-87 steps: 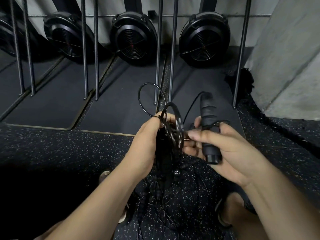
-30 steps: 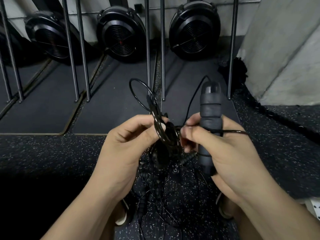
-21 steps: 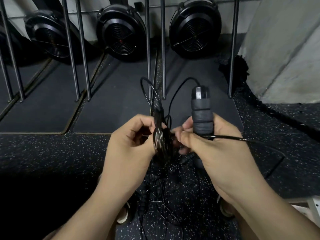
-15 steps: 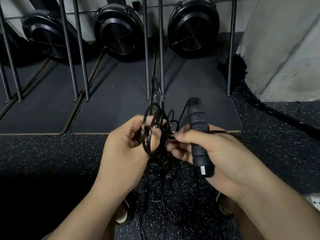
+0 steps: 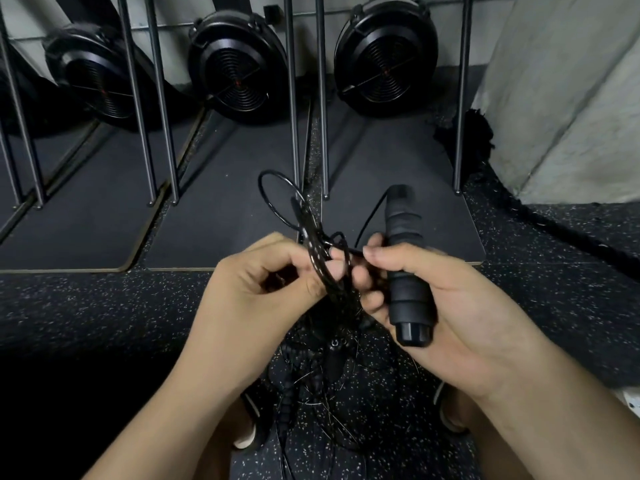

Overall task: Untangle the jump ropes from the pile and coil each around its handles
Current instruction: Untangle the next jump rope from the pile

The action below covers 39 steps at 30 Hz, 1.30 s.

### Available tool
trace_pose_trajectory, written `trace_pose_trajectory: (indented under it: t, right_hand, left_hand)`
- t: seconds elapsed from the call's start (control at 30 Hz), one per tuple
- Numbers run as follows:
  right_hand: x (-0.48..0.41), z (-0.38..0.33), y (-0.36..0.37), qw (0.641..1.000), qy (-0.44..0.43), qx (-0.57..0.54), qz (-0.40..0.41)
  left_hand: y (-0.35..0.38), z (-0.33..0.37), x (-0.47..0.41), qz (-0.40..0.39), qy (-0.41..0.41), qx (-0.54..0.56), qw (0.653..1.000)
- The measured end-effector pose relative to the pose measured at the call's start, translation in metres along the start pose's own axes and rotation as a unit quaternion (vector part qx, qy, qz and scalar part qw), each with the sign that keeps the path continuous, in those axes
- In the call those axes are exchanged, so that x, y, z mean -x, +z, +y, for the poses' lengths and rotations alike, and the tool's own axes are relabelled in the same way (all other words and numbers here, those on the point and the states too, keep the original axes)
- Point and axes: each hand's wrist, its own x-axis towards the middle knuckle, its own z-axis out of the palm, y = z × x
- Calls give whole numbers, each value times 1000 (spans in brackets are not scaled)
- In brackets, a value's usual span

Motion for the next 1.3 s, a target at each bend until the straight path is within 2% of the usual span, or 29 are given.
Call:
trace_pose_trajectory:
  t: [0.1,0.2,0.4,0.5,0.57,0.73,0.87,0.93,1.03,1.2,1.27,1.3]
  right_hand:
    - [-3,0,-2,994,-44,95,-5]
    - [-4,5,-5,992,-62,112,-16]
    - [-8,15,-8,994,12,-62,-85]
    - [-11,19,-8,986,56,-93,-126]
    - [-13,18,-8,992,37,-40,-117]
    - [-17,12,-11,990,-72,107,-56]
    - [-18,20,-13,983,-112,142,-23]
    - [-20,23,-14,968,-166,187,21]
    - [-22,19,-16,912,-248,318,74]
    - [-18,18,-18,815,-207,533,96]
    - [-17,17,-16,807,-187,549,111]
    - [-17,18,-15,832,-175,516,103]
  left_hand:
    - [6,-2,5,9,-29,38,999]
    - [13,0,6,2,-64,43,997]
    - [16,9,3,3,-13,-101,995]
    - [13,11,2,11,3,-122,993]
    - [11,10,5,14,15,-113,993]
    - [8,4,12,-8,-26,11,1000]
    - [12,1,9,-6,-72,67,995]
    - [13,-1,7,-18,-81,66,994]
    - [13,-2,6,-8,-85,81,993]
    - [18,1,6,3,-96,151,984]
    - [19,2,6,4,-106,179,978]
    - [18,2,5,8,-109,183,977]
